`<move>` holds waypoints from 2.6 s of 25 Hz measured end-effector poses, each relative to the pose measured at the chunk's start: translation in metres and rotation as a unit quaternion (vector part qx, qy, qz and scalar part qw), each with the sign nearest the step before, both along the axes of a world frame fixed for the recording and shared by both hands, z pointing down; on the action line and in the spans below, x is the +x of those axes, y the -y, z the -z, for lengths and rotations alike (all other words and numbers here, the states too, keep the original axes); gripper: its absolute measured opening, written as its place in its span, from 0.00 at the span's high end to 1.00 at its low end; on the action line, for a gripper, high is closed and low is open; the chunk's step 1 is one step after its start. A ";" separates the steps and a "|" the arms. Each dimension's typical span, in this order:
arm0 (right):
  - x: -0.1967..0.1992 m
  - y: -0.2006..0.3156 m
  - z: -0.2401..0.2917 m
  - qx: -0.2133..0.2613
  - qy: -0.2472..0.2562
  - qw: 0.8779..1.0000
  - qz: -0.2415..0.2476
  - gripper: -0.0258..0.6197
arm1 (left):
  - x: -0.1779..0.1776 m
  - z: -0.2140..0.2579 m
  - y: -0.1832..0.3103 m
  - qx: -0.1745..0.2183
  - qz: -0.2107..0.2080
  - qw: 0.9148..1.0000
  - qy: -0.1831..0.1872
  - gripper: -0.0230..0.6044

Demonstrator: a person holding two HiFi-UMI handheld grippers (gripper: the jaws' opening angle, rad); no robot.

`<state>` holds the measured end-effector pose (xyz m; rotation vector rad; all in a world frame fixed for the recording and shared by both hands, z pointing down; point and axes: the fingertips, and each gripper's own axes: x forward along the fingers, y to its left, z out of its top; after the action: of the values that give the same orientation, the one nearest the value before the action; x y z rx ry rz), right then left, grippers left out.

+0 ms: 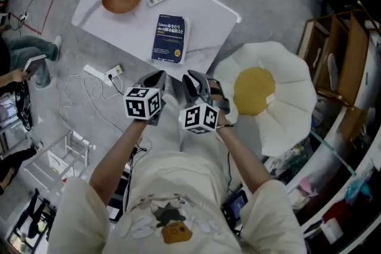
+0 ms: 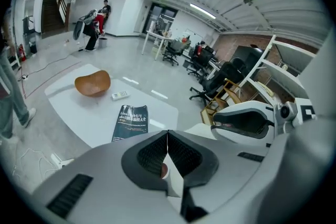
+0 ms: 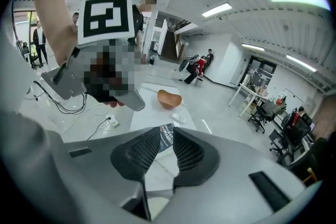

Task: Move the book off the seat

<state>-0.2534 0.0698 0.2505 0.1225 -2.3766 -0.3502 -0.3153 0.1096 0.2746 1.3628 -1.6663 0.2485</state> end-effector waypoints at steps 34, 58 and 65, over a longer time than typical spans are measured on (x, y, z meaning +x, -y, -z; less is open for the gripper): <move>0.094 -0.037 0.289 -0.097 0.244 0.960 -0.100 0.87 | 0.096 0.253 -0.032 0.173 -0.040 0.984 0.033 0.95; 0.148 -0.060 0.315 -0.139 0.312 0.910 -0.234 0.87 | 0.141 0.315 -0.053 0.240 -0.068 0.962 0.110 0.95; 0.153 -0.059 0.318 -0.141 0.339 0.894 -0.258 0.92 | 0.157 0.319 -0.051 0.249 -0.093 0.954 0.135 0.95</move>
<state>-0.1003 0.1285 -0.0671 0.8401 -2.8987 0.3572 -0.1585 0.1603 -0.0443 1.9394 -1.9081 0.1271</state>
